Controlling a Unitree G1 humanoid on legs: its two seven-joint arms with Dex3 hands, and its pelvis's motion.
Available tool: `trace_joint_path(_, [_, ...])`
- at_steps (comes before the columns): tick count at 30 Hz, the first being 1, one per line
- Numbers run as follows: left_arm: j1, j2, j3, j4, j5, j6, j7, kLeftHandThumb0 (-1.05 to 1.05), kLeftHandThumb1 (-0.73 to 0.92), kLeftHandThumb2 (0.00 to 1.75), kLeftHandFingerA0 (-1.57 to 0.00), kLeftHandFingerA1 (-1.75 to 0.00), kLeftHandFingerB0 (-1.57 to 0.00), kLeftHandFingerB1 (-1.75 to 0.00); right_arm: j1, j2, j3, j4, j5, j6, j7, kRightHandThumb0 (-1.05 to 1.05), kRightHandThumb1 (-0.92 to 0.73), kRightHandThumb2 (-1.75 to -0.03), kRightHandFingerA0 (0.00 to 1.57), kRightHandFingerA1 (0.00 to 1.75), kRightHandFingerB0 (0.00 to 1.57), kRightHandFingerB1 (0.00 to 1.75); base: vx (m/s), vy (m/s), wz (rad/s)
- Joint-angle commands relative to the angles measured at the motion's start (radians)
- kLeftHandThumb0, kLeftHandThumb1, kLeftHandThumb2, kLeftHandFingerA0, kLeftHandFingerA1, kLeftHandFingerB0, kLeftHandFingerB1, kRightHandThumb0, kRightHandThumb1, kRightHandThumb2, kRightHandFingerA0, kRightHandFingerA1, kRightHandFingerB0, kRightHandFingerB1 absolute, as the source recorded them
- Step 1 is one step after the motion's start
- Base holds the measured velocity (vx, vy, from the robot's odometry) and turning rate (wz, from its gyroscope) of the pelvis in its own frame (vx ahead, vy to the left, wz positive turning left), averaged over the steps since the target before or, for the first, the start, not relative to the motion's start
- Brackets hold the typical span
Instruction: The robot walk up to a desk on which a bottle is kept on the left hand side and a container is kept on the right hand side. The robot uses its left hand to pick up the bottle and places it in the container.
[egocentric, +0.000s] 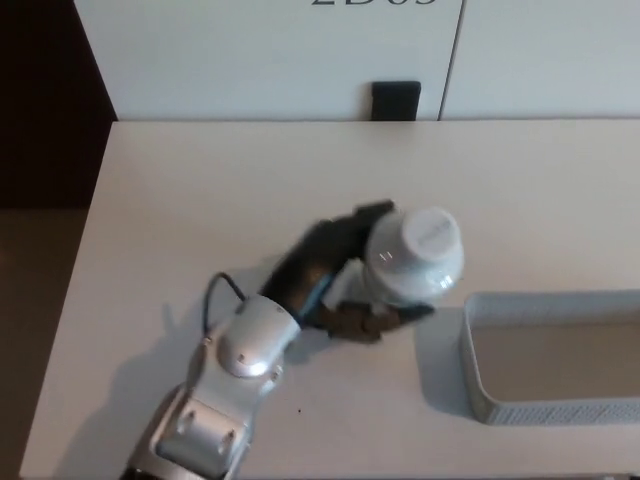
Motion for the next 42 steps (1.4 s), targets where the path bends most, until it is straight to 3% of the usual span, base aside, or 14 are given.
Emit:
trace_joint_path(1, [-0.088,-0.028,0.063,-0.17,-0.004,0.055,0.047,-0.12,0.81,0.64,-1.02,-1.18,-0.76,-0.85,-0.024,-0.015,-0.001,0.023,-0.004,0.017,-0.016,-0.5,-0.79,-0.63,0.27,0.39,0.23,0.35,0.0,0.0,0.0])
trace_joint_path(4, [-0.138,-0.056,0.061,-0.226,-0.019,0.036,0.042,-0.12,0.81,0.64,-1.01,-1.18,-0.77,-0.85,-0.025,-0.017,0.005,0.025,-0.018,0.007,-0.018,-0.5,-0.8,-0.63,0.27,0.4,0.23,0.35,0.0,0.0,0.0])
trace_joint_path(5, [-0.184,-0.08,0.026,-0.272,0.008,0.055,0.037,-0.19,0.8,0.63,-1.09,-1.05,-0.8,-0.84,-0.029,-0.018,0.007,0.026,-0.022,0.015,-0.023,-0.5,-0.8,-0.63,0.27,0.39,0.23,0.34,0.0,0.0,0.0])
trace_joint_path(10, [-0.247,-0.141,-0.096,-0.289,0.083,0.054,0.061,-0.24,0.79,0.62,-1.06,-1.12,-0.81,-0.9,-0.021,-0.024,0.012,0.01,-0.03,0.031,-0.026,-0.49,-0.81,-0.64,0.27,0.39,0.22,0.34,0.0,0.0,0.0])
trace_joint_path(12, [-0.252,-0.164,-0.124,-0.288,0.085,0.078,0.065,-0.24,0.79,0.62,-1.07,-1.05,-0.82,-0.86,0.011,-0.025,0.017,-0.058,-0.033,0.054,-0.036,-0.48,-0.82,-0.64,0.27,0.39,0.22,0.34,0.0,0.0,0.0])
trace_joint_path(19, [-0.286,-0.288,-0.271,-0.121,0.093,0.042,0.087,-0.24,0.79,0.66,-1.15,-0.97,-0.81,-0.93,0.003,-0.032,0.026,-0.028,-0.037,0.03,-0.035,-0.47,-0.81,-0.64,0.28,0.39,0.24,0.35,0.0,0.0,0.0])
trace_joint_path(23, [-0.285,-0.34,-0.346,0.023,0.086,0.032,0.104,-0.35,0.8,0.68,-1.15,-0.97,-0.82,-0.97,-0.001,-0.037,0.036,-0.049,-0.044,0.043,-0.043,-0.46,-0.81,-0.64,0.29,0.4,0.23,0.34,0.0,0.0,0.0])
trace_joint_path(25, [-0.273,-0.345,-0.363,0.065,0.082,0.014,0.109,-0.37,0.77,0.75,-1.1,-1.02,-0.81,-1.05,-0.009,-0.04,0.037,-0.043,-0.049,0.036,-0.046,-0.48,-0.81,-0.64,0.29,0.4,0.23,0.34,0.0,0.0,0.0])
trace_joint_path(27, [-0.247,-0.332,-0.382,0.112,0.081,-0.009,0.115,-0.35,0.71,0.82,-1.13,-0.94,-0.86,-1.01,-0.021,-0.041,0.038,-0.036,-0.043,0.043,-0.046,-0.48,-0.81,-0.64,0.29,0.4,0.24,0.34,0.0,0.0,0.0])
trace_joint_path(36, [-0.208,-0.267,-0.35,0.182,0.075,0.006,0.127,-0.29,0.74,0.75,-1.16,-1.07,-0.86,-1.03,-0.052,-0.039,0.029,-0.008,-0.003,0.044,-0.02,-0.43,-0.8,-0.63,0.29,0.41,0.24,0.35,0.0,0.0,0.0])
trace_joint_path(42, [-0.199,-0.251,-0.267,0.21,0.037,0.001,0.114,-0.22,0.75,0.75,-1.09,-1.12,-0.87,-0.97,-0.027,-0.043,0.036,-0.136,0.004,0.102,-0.031,-0.42,-0.82,-0.64,0.27,0.44,0.22,0.38,0.0,0.0,0.0])
